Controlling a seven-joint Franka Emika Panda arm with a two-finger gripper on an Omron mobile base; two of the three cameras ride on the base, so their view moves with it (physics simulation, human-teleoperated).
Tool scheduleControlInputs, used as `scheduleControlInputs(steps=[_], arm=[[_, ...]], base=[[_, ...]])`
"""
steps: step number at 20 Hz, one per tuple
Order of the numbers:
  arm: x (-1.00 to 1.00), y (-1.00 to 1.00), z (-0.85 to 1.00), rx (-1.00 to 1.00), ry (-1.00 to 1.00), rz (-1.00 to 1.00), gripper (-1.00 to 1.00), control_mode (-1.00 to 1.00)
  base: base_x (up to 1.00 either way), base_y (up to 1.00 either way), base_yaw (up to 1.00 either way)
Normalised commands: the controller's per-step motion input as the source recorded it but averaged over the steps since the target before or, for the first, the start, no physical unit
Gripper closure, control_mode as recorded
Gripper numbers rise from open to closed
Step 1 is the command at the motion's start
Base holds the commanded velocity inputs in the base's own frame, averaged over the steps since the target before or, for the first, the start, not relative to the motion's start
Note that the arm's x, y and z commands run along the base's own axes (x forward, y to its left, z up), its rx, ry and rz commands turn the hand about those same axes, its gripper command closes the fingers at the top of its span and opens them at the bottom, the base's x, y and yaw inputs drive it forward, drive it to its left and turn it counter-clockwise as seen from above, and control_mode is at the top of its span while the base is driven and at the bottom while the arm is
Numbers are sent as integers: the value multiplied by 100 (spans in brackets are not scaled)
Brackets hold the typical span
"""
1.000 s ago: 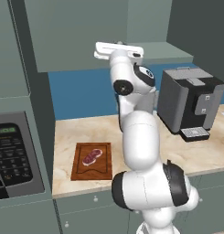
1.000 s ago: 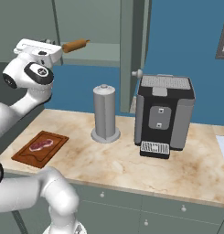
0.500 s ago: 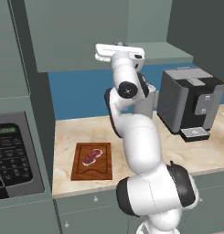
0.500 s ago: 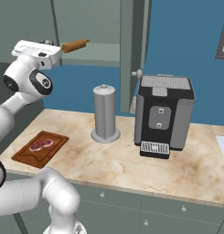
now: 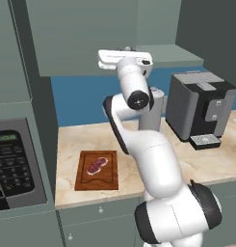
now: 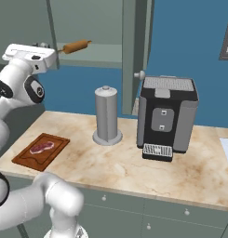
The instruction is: Open the cabinet, retrieve the rolling pin, and place it next to the meat on the cutting board to prepare for tenderizing.
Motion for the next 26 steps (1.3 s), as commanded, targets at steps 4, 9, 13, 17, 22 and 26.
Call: scheduleControlInputs(steps=[4,9,13,17,22,26], arm=[[-47,79,-19,0,2,5,100,-100],[-58,86,-16,0,0,7,100,-100],[-58,89,-18,0,0,8,100,-100],[-55,95,-21,0,0,8,100,-100],[-62,100,-26,0,0,9,100,-100],[-60,100,-27,0,0,10,-100,-100]], base=[[0,0,0],[0,0,0],[0,0,0],[0,0,0],[0,0,0],[0,0,0]])
